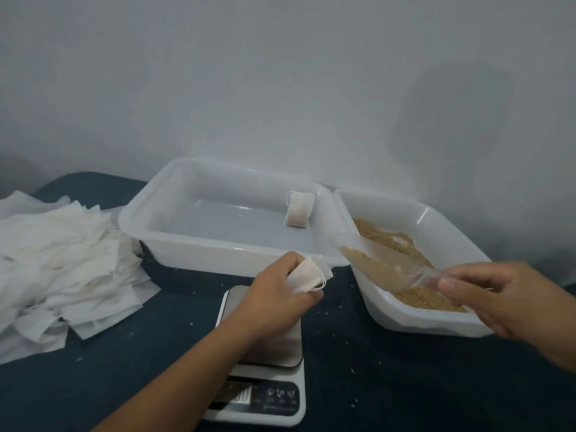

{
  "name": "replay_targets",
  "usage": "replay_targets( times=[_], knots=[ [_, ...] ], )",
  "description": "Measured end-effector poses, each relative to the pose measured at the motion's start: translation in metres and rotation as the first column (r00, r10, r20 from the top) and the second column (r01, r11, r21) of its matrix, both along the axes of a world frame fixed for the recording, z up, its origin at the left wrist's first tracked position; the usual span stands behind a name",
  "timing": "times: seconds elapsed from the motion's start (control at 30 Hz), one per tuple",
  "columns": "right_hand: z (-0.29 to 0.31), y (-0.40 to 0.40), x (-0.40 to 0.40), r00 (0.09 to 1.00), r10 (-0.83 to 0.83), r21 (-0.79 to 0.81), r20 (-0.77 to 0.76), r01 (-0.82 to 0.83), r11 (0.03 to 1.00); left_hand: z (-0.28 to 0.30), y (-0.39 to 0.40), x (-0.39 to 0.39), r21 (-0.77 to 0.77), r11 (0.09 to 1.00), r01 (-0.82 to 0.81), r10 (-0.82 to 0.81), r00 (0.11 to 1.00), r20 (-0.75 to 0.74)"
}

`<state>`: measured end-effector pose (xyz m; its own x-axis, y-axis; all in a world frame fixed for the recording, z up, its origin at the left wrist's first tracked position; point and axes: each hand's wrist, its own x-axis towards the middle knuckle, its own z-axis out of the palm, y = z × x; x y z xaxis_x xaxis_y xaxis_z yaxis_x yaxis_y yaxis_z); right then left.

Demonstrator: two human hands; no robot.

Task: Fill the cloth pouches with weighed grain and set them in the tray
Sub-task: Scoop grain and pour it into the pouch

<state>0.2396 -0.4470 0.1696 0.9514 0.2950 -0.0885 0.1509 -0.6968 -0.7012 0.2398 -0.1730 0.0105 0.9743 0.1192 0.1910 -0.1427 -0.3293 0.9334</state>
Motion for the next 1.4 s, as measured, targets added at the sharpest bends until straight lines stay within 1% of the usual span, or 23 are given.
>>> replay_targets(
  times=[0.13, 0.23, 0.3, 0.4, 0.5, 0.73, 0.83, 0.9, 1.0, 1.1, 1.27, 1.4],
  knots=[
    [0.012, 0.004, -0.003, 0.998, 0.051, -0.147, -0.026, -0.054, 0.988, -0.002, 0.0, -0.002, 0.039, 0.999, 0.023, -0.024, 0.999, 0.022],
    [0.018, 0.004, -0.001, 0.998, 0.068, -0.246, -0.016, -0.07, 0.967, -0.003, 0.0, -0.003, 0.019, 0.999, 0.03, -0.031, 0.999, 0.031],
    [0.021, 0.002, 0.0, 0.998, 0.064, -0.276, 0.001, -0.061, 0.959, -0.003, 0.0, -0.003, 0.007, 1.0, 0.028, -0.029, 0.999, 0.019],
    [0.023, -0.003, 0.001, 0.998, 0.044, -0.281, 0.044, -0.03, 0.959, -0.002, 0.002, -0.002, -0.035, 0.999, 0.015, -0.015, 1.0, 0.007],
    [0.024, -0.003, 0.0, 0.998, 0.041, -0.295, 0.05, -0.024, 0.955, -0.001, 0.003, -0.002, -0.048, 0.999, 0.0, 0.0, 1.0, 0.011],
    [0.03, 0.01, -0.004, 0.996, 0.088, -0.371, -0.018, -0.089, 0.925, -0.004, -0.001, -0.004, 0.069, 0.997, 0.022, -0.025, 0.998, 0.053],
    [0.037, 0.022, -0.005, 0.994, 0.111, -0.389, -0.024, -0.111, 0.914, -0.005, -0.001, -0.004, 0.158, 0.987, 0.018, -0.031, 0.996, 0.086],
    [0.042, 0.029, -0.004, 0.99, 0.14, -0.427, -0.021, -0.136, 0.894, -0.005, -0.001, -0.003, 0.206, 0.978, 0.02, -0.042, 0.994, 0.102],
    [0.051, 0.037, 0.001, 0.98, 0.2, -0.531, -0.004, -0.172, 0.83, -0.005, -0.002, -0.003, 0.245, 0.969, 0.029, -0.057, 0.993, 0.107],
    [0.059, 0.045, 0.006, 0.966, 0.254, -0.615, 0.036, -0.179, 0.768, -0.006, -0.004, -0.003, 0.237, 0.97, 0.05, -0.074, 0.993, 0.097],
    [0.068, 0.054, 0.013, 0.95, 0.305, -0.633, 0.066, -0.196, 0.748, -0.005, -0.004, -0.005, 0.185, 0.981, 0.063, -0.079, 0.994, 0.081],
    [0.073, 0.054, 0.014, 0.928, 0.349, -0.662, 0.128, -0.182, 0.727, -0.004, -0.003, -0.006, 0.139, 0.989, 0.059, -0.068, 0.996, 0.061]
  ],
)
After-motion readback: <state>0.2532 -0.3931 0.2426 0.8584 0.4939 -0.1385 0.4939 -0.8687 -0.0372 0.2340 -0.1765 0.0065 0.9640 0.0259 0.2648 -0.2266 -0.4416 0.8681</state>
